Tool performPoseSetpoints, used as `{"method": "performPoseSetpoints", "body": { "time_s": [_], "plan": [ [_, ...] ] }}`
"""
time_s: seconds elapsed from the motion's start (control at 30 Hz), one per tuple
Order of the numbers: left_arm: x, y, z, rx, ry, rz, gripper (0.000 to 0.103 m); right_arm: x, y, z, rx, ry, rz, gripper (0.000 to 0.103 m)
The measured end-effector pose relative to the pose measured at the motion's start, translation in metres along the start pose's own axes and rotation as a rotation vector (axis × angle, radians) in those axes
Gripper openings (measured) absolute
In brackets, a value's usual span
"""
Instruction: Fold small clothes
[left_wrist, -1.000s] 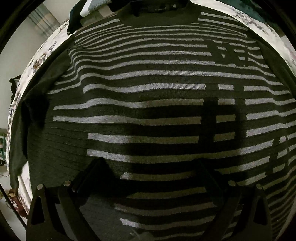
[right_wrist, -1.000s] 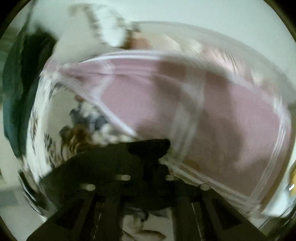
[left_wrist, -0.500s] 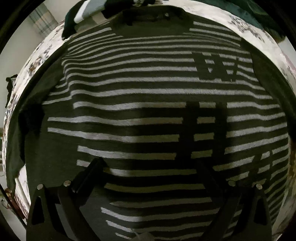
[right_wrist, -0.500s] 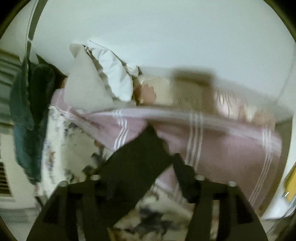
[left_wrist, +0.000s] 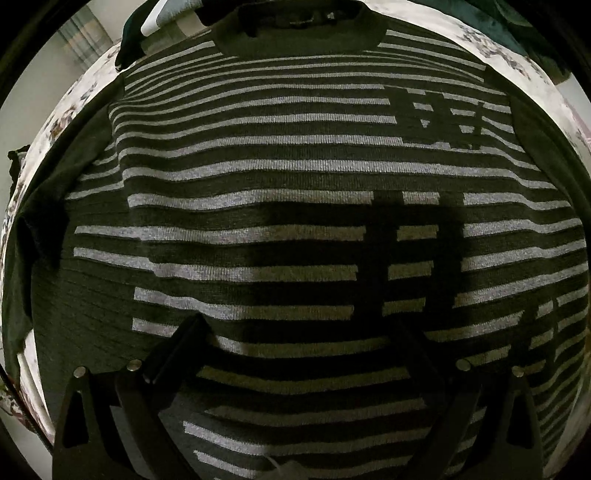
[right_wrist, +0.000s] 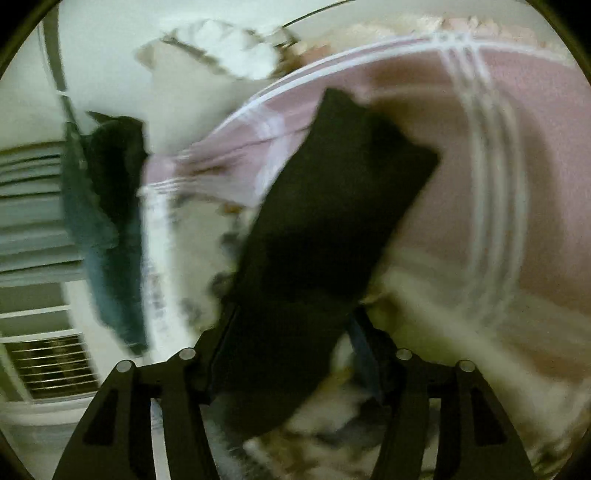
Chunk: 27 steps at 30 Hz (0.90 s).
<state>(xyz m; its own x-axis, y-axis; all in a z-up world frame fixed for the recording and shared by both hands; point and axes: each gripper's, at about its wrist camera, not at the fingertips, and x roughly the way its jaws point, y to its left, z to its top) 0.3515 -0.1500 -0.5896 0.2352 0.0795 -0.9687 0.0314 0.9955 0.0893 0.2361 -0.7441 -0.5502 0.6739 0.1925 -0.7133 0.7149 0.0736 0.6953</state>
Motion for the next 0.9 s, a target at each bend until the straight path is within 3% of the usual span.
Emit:
{"method": "performPoseSetpoints", "body": {
  "time_s": [0.1, 0.17, 0.3, 0.5, 0.7, 0.73, 0.77, 0.83, 0.9],
  "plan": [
    [0.001, -0.004, -0.004, -0.009, -0.01, 0.003, 0.103, 0.023, 0.004, -0.024, -0.025, 0.117, -0.022, 0.059],
    [-0.001, -0.005, -0.008, -0.015, -0.011, 0.005, 0.103, 0.042, 0.001, -0.032, -0.027, 0.14, -0.043, 0.059],
    [-0.001, -0.005, -0.007, -0.017, 0.0, 0.001, 0.103, 0.064, -0.009, -0.028, 0.025, 0.04, -0.05, 0.058],
    [-0.001, -0.001, -0.001, -0.011, 0.007, -0.009, 0.103, 0.04, 0.015, -0.008, -0.023, -0.187, -0.024, 0.056],
    [-0.001, 0.0, 0.001, -0.013, 0.001, -0.005, 0.103, 0.023, 0.009, 0.034, 0.017, -0.238, -0.002, 0.055],
    [-0.001, 0.001, 0.001, -0.015, 0.001, -0.005, 0.103, 0.023, 0.009, 0.038, 0.018, -0.246, -0.004, 0.048],
    [-0.001, 0.001, 0.002, -0.016, 0.001, -0.006, 0.103, 0.023, 0.011, 0.042, 0.01, -0.253, -0.013, 0.029],
    [-0.003, 0.002, 0.002, -0.02, -0.002, -0.008, 0.103, 0.026, 0.02, 0.049, -0.021, -0.256, -0.056, 0.006],
    [-0.008, 0.005, 0.002, -0.028, -0.004, -0.014, 0.103, 0.015, 0.038, 0.051, -0.076, -0.283, -0.087, 0.005]
  ]
}}
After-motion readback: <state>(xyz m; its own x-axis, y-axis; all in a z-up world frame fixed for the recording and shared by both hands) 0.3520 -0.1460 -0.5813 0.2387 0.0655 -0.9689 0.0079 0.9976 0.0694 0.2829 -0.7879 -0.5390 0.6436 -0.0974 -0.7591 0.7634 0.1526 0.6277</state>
